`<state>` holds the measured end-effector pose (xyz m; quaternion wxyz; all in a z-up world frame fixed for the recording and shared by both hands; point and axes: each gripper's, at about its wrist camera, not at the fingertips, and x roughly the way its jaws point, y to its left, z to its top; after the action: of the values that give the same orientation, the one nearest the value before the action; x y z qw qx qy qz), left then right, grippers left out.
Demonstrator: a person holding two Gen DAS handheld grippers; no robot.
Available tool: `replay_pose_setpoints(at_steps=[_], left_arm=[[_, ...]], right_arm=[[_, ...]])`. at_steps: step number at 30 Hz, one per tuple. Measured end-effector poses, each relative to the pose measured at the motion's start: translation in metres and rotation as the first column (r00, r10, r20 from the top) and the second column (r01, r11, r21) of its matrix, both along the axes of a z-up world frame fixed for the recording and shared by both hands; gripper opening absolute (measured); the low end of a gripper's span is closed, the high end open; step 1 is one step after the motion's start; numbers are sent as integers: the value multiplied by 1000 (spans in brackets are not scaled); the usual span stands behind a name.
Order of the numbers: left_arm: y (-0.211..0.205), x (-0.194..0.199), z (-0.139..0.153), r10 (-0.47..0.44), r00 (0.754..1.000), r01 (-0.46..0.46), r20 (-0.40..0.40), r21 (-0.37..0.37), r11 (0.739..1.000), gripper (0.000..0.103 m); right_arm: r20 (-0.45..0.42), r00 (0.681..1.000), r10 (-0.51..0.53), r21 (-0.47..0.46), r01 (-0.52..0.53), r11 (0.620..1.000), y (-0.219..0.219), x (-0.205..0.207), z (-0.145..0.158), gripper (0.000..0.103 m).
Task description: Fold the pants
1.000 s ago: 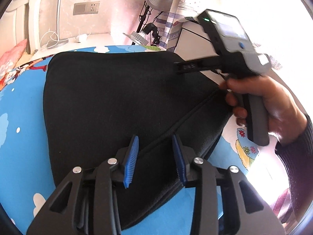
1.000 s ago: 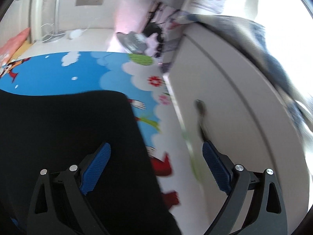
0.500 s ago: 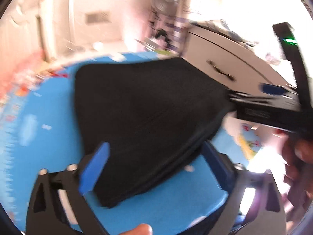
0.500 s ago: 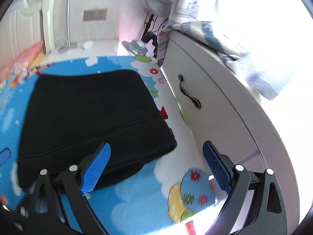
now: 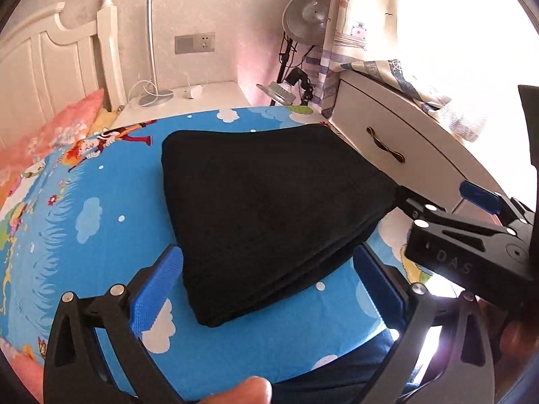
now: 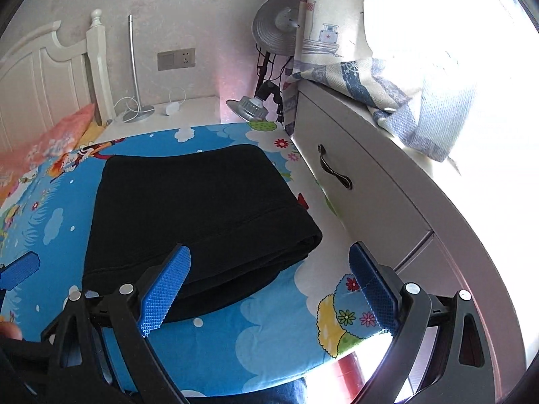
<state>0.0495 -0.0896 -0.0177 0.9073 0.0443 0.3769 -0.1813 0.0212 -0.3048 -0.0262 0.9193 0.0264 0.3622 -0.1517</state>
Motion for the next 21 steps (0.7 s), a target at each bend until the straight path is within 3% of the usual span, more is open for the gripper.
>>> replay_pose_setpoints(at_steps=[21], left_arm=[[-10,-2,-2,10,1000,-10,14,22,1000,101]], right_arm=[[15,1000,-18,30,18,999,-16,-7,-2,91]])
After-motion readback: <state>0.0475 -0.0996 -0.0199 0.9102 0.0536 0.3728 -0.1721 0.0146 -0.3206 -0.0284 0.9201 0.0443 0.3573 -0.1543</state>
